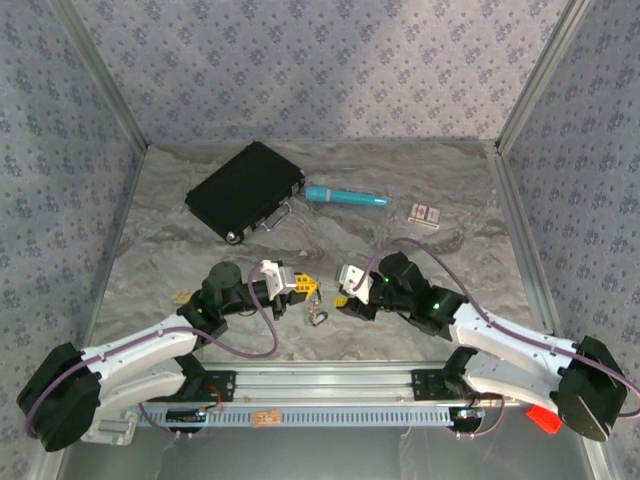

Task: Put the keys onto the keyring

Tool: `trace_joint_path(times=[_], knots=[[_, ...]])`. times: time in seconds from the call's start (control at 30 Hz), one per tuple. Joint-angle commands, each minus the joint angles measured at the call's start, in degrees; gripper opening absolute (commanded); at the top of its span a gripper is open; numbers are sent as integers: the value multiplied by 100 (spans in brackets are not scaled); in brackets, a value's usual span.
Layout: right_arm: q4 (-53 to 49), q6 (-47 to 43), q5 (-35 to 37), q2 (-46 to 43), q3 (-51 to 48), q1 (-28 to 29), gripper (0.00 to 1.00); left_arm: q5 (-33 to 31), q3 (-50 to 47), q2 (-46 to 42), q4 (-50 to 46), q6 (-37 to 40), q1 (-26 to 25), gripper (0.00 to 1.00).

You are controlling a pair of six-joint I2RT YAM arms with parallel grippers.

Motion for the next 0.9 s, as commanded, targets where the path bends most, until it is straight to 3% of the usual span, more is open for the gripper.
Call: trace_joint_path(times=[0.0, 0.37, 0.87], knots=[[366, 134, 172, -51, -95, 114, 37, 103, -20, 22, 425, -88, -24, 0], [762, 336, -201, 332, 123, 246, 39, 113, -20, 7, 443, -130, -19, 0], [1084, 349, -23, 519, 247, 273, 35, 128, -28, -16, 417, -125, -25, 0]])
